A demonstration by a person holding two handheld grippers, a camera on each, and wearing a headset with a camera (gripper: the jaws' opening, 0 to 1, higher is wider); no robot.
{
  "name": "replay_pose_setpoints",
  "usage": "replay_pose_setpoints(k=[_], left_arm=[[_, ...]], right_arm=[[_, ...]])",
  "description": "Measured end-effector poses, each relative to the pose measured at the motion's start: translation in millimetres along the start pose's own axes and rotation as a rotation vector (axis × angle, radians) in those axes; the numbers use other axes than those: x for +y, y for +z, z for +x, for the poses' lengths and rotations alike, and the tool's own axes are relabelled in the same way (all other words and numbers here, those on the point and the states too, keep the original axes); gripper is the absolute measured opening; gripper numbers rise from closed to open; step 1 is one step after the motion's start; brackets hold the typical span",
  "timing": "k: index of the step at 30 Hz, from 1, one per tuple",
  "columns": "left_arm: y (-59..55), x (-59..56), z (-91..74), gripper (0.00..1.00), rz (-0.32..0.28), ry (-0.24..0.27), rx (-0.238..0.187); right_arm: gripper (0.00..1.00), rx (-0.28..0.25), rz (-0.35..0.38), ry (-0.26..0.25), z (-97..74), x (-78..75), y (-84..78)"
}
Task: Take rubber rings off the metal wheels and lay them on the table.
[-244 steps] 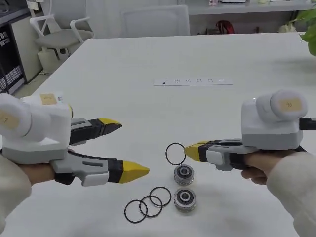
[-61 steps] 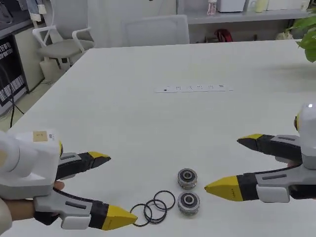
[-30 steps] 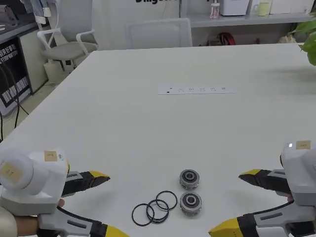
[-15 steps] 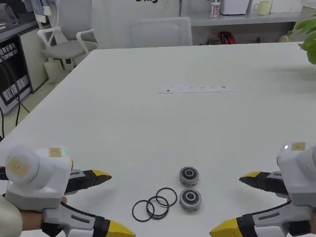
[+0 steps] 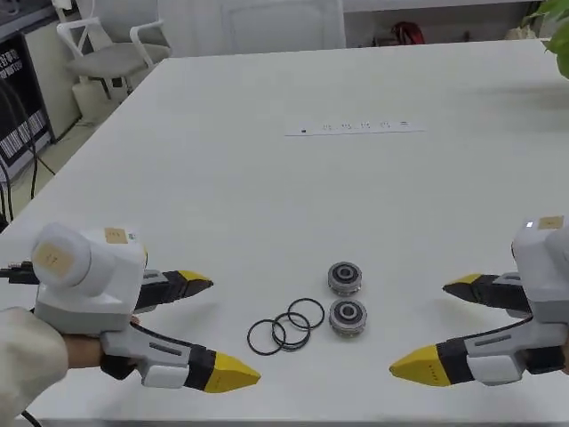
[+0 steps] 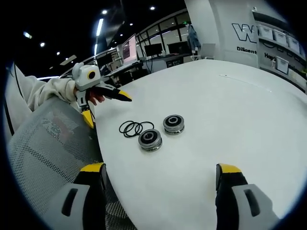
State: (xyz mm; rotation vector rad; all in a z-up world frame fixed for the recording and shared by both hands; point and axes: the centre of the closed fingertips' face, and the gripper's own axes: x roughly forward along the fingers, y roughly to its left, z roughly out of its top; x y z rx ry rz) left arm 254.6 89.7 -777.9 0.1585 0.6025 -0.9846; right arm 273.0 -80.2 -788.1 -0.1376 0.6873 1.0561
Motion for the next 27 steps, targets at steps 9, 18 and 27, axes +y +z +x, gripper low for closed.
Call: replay_pose_setpoints(k=[9,18,27], left_arm=[[1.7,-4.2,0.2,0.93,-0.004,-0.009,-0.013],[1.2,-6.3,1.0,0.93,-0.002,-0.015,-0.011],[-1.9,-7.4,2.0,0.92,-0.005,-0.024,-0.001]], right_arm=[[0.91,0.009,0.003,-0.007,-0.1,1.9,-1.6],[0.90,0.027,-0.001,-0.002,0.7,4.1,-5.9],[0.89,0.037,-0.004,0.005,0.9,6.1,-10.1]])
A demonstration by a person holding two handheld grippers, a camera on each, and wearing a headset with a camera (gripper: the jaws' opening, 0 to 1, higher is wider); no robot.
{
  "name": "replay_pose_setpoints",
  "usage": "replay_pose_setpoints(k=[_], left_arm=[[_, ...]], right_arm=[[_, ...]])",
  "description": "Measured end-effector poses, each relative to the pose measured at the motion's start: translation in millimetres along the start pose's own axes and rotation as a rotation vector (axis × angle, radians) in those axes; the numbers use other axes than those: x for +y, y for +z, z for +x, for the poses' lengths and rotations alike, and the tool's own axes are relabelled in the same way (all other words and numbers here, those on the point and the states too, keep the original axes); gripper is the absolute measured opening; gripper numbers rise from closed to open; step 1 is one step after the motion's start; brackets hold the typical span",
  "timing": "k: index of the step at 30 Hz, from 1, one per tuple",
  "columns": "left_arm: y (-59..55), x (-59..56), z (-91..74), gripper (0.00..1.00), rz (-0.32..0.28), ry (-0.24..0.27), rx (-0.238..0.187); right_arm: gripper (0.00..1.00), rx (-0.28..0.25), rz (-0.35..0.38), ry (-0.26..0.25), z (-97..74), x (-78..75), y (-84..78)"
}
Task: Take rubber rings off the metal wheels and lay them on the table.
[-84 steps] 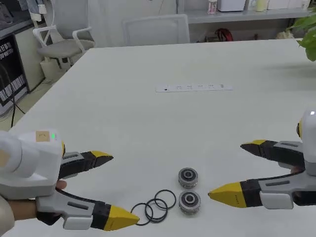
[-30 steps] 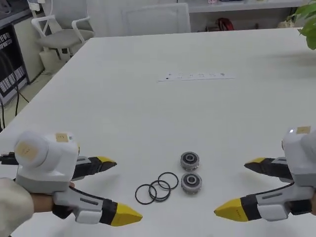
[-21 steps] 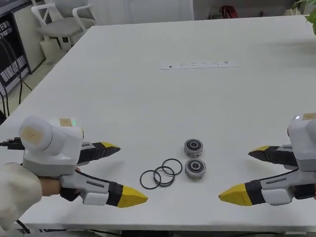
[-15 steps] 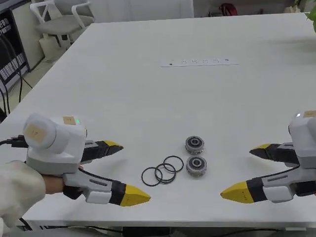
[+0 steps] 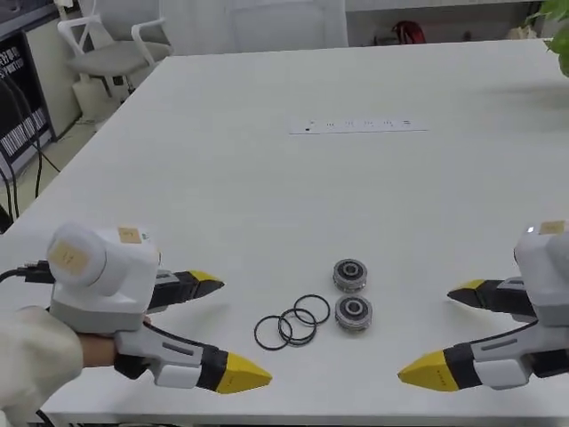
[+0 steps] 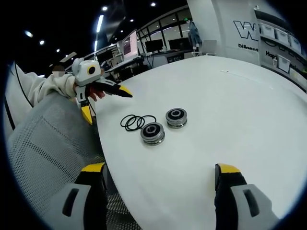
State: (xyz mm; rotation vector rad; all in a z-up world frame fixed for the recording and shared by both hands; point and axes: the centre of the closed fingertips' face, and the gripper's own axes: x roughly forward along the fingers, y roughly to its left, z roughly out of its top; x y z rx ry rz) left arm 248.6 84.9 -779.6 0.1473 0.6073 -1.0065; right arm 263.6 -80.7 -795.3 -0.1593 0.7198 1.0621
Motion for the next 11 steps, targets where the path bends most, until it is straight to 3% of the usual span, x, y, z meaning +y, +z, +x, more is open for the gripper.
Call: replay_pose_setpoints(k=[6,11], left_arm=[[-1.1,-0.1,0.4,0.92,0.000,-0.008,0.010],[-3.5,4.7,-1.3,0.92,0.000,-0.001,0.023]], right_arm=[[0.89,-0.040,0.030,-0.013,-3.7,-5.7,6.1],[0.89,-0.044,0.031,-0.004,-1.2,0.0,8.3]])
